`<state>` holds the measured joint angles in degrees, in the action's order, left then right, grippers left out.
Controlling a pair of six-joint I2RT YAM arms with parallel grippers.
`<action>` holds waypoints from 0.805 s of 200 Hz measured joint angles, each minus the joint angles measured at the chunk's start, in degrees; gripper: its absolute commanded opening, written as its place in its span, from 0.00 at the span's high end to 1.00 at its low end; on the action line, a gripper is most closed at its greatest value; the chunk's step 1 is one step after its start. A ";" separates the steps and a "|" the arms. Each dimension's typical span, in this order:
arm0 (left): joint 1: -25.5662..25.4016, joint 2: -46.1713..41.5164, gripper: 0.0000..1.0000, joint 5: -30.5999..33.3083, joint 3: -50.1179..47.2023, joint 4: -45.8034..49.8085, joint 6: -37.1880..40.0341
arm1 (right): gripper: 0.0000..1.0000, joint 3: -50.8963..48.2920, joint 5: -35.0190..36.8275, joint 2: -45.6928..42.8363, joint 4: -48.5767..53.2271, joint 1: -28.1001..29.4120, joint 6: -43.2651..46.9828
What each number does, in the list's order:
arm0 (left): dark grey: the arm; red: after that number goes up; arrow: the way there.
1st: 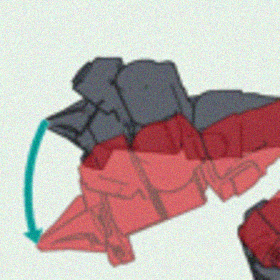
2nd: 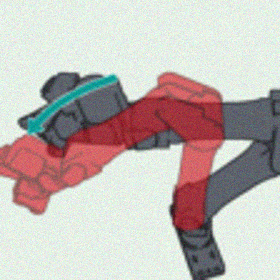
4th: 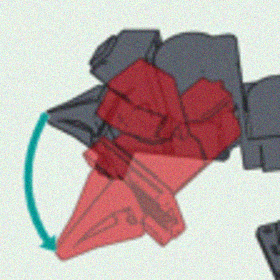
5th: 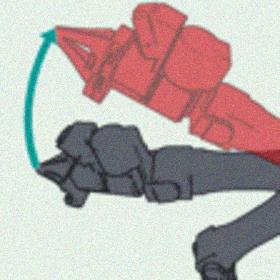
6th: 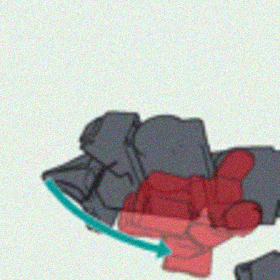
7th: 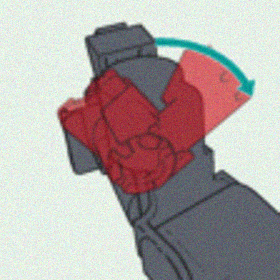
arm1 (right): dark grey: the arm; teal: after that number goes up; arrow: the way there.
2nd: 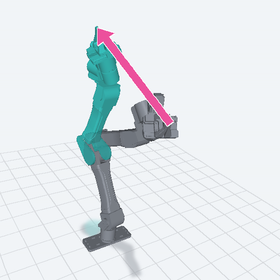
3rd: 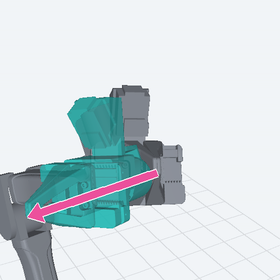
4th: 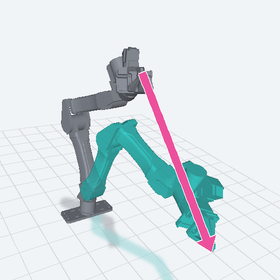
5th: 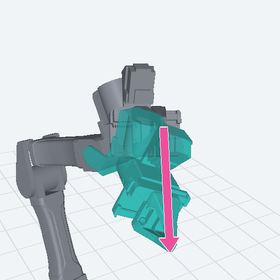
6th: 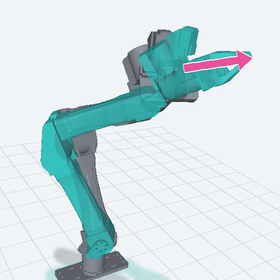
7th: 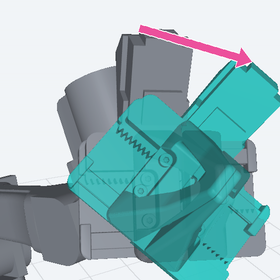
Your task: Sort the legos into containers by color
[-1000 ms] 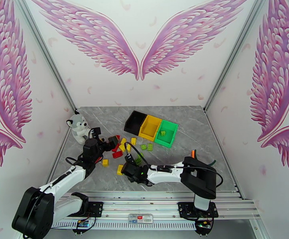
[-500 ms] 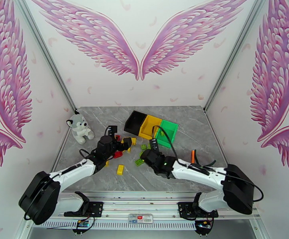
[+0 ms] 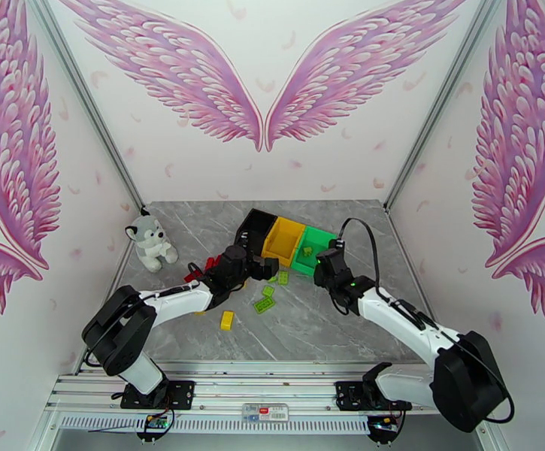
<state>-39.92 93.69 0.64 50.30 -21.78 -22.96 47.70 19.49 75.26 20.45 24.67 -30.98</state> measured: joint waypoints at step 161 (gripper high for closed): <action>0.00 -9.46 0.01 6.34 -6.67 1.53 0.50 | 0.14 10.40 -7.30 12.15 -2.67 1.16 2.58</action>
<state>-39.92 84.23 6.98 43.64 -20.25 -22.46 58.11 12.19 87.42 17.78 25.82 -28.40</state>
